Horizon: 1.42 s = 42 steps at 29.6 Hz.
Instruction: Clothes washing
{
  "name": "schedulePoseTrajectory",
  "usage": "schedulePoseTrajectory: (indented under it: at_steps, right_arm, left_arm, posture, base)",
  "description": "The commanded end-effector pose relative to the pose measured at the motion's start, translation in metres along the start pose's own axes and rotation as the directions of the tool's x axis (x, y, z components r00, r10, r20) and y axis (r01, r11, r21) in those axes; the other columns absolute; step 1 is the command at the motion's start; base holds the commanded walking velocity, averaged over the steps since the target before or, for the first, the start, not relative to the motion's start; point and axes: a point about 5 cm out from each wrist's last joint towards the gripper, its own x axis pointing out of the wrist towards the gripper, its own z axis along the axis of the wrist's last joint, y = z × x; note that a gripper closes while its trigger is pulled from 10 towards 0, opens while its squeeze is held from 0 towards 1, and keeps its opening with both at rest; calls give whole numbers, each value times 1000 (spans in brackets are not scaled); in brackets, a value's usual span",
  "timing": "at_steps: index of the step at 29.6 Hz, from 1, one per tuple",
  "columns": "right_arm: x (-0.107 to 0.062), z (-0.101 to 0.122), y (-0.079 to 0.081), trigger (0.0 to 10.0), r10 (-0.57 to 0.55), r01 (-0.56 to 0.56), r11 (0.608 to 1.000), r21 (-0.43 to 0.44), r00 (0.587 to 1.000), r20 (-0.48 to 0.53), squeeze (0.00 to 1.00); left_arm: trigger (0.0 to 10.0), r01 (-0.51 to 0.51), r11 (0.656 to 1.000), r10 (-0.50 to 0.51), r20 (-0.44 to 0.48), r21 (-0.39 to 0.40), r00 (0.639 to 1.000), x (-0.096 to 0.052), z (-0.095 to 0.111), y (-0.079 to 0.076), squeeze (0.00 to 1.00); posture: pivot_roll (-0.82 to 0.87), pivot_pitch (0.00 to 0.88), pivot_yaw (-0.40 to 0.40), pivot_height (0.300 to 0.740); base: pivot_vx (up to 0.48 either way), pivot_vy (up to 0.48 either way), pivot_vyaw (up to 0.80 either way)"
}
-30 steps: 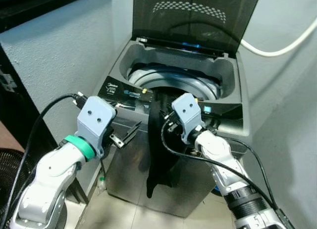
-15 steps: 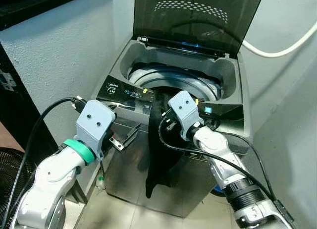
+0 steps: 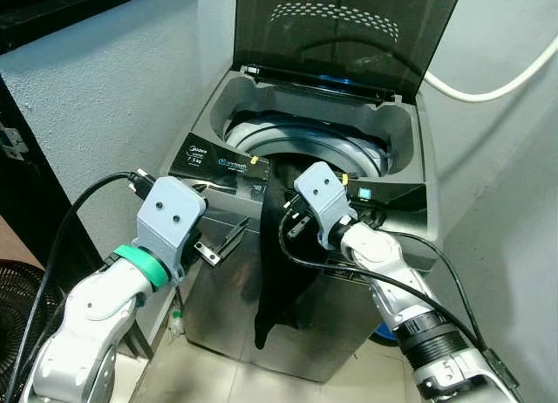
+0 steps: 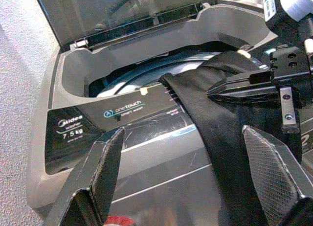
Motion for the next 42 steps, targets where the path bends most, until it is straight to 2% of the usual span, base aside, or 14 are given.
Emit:
schedulePoseTrajectory:
  at_steps: [1,7,8,10,11,16,17,18,19,22,28,32,34,42]
  right_arm:
    - [-1,-12,-3,0,-21,22,999,31,998,-53,0]
    - [6,16,-20,0,-129,123,989,77,988,83,0]
    - [9,36,-35,4275,-217,202,974,104,964,157,0]
    - [9,36,-35,4275,-217,202,974,104,964,157,0]
    - [12,54,-48,10000,-289,270,956,113,932,219,0]
    - [11,76,-68,10000,-364,349,931,102,890,276,0]
    - [7,75,-73,10000,-359,352,933,75,893,271,337]
    - [7,75,-73,10000,-359,352,933,75,893,271,337]
    - [5,73,-76,10000,-350,348,936,57,899,263,922]
    - [-1,67,-76,10000,-305,305,952,39,922,240,1000]
    - [-18,50,-73,10000,-167,165,986,27,970,178,1000]
    - [-46,29,-61,10000,94,-125,971,203,983,156,1000]
    - [-51,26,-59,10000,142,-177,958,227,976,163,1000]
    - [-58,10,-55,10000,204,-223,955,197,973,111,1000]
  left_arm:
    - [10000,12,1000,-12,5,-3,1000,0,2,-5,0]
    - [10000,12,1000,-12,13,-9,1000,3,3,-8,0]
    - [10000,19,1000,-18,24,-18,1000,6,5,-11,0]
    - [10000,19,1000,-18,24,-18,1000,6,5,-11,0]
    - [10000,28,999,-28,34,-25,999,9,6,-14,0]
    - [10000,40,999,-38,46,-28,998,12,8,-17,0]
    - [10000,40,999,-39,45,-27,998,12,7,-17,0]
    - [10000,40,999,-39,45,-27,998,12,7,-17,0]
    - [10000,39,999,-38,44,-26,998,11,7,-17,0]
    - [10000,39,999,-38,41,-25,998,11,7,-17,0]
    - [10000,40,999,-39,37,-25,999,9,5,-17,0]
    - [10000,45,999,-44,48,-23,998,11,8,-16,0]
    - [10000,46,999,-45,52,-21,998,11,9,-15,0]
    - [10000,42,999,-42,52,-11,998,11,10,-12,0]
  posture:
    - [162,30,-54,740]
    - [153,33,-50,740]
    - [146,33,-49,740]
    - [146,33,-49,740]
    - [141,30,-48,740]
    - [142,28,-49,740]
    - [144,27,-52,740]
    - [144,27,-52,740]
    - [144,27,-52,740]
    - [142,26,-54,740]
    - [138,25,-53,740]
    - [133,24,-53,740]
    - [128,22,-52,740]
    - [130,26,-56,740]
  base:
    - [0,0,0]
    - [0,0,0]
    - [0,0,0]
    - [0,0,0]
    - [0,0,0]
    - [0,0,0]
    - [0,0,0]
    - [0,0,0]
    - [0,0,0]
    - [0,0,0]
    - [0,0,0]
    - [0,0,0]
    - [0,0,0]
    - [0,0,0]
